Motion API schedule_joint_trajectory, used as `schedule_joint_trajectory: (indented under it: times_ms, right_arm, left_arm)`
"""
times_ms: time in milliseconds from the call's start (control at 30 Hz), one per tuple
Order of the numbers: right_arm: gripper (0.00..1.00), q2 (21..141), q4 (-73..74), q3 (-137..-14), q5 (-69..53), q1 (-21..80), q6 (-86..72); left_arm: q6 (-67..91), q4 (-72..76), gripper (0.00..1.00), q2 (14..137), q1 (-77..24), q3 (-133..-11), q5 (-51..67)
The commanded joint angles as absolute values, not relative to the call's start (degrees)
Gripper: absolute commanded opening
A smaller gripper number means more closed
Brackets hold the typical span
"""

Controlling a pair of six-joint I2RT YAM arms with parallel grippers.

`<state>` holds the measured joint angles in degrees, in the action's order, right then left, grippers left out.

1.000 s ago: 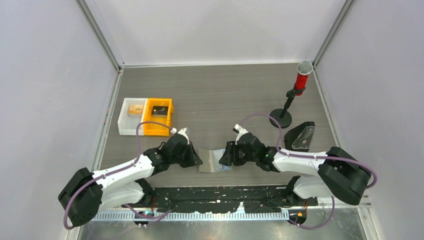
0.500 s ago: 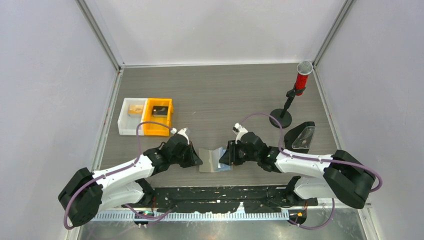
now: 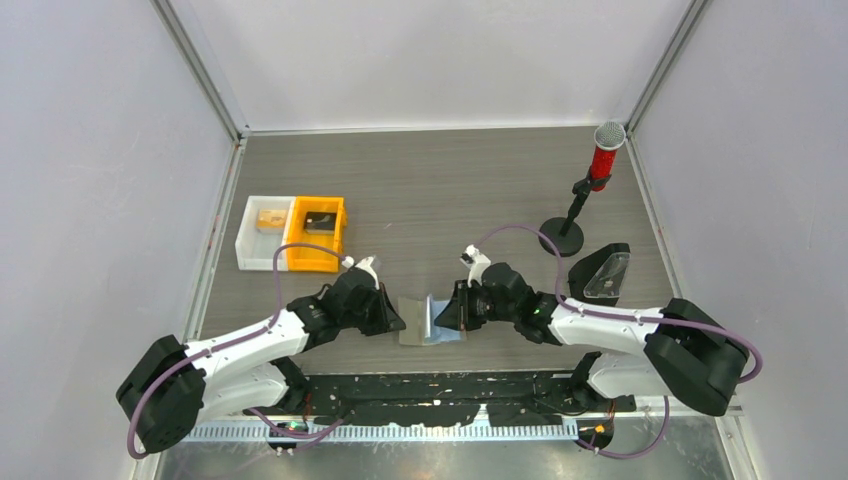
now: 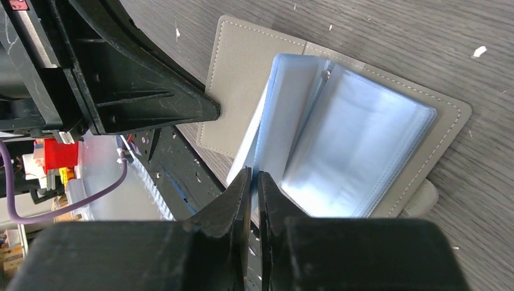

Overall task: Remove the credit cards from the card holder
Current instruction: Open the card holder at the center of the board.

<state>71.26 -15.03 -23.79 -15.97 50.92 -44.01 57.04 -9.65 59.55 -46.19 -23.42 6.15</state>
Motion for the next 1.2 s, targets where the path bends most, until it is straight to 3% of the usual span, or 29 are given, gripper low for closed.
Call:
schedule_joint_trajectory:
  times_ms: [0, 167, 267, 633, 1167]
  right_arm:
    - [0.13, 71.7, -20.7, -25.1, -18.1, 51.4, -44.7]
    - [0.24, 72.6, -23.7, -24.6, -19.8, 51.4, -45.9]
    - [0.18, 73.2, -24.6, -24.4, -20.1, 51.4, -46.4]
    - [0.17, 72.9, -19.0, -25.2, -15.7, 51.4, -45.1]
    - [0.42, 72.8, -14.6, -26.5, -13.3, 51.5, -43.0]
  left_arm:
    - [57.2, -7.2, 0.00, 59.5, -46.6, -23.0, 6.5]
    - [57.2, -6.9, 0.00, 59.9, -46.6, -23.1, 6.7]
    - [57.2, -6.9, 0.00, 59.9, -46.6, -23.1, 6.7]
    - [57.3, -6.9, 0.00, 59.6, -46.7, -22.9, 6.7]
    - [57.4, -6.8, 0.00, 59.9, -47.0, -23.3, 6.8]
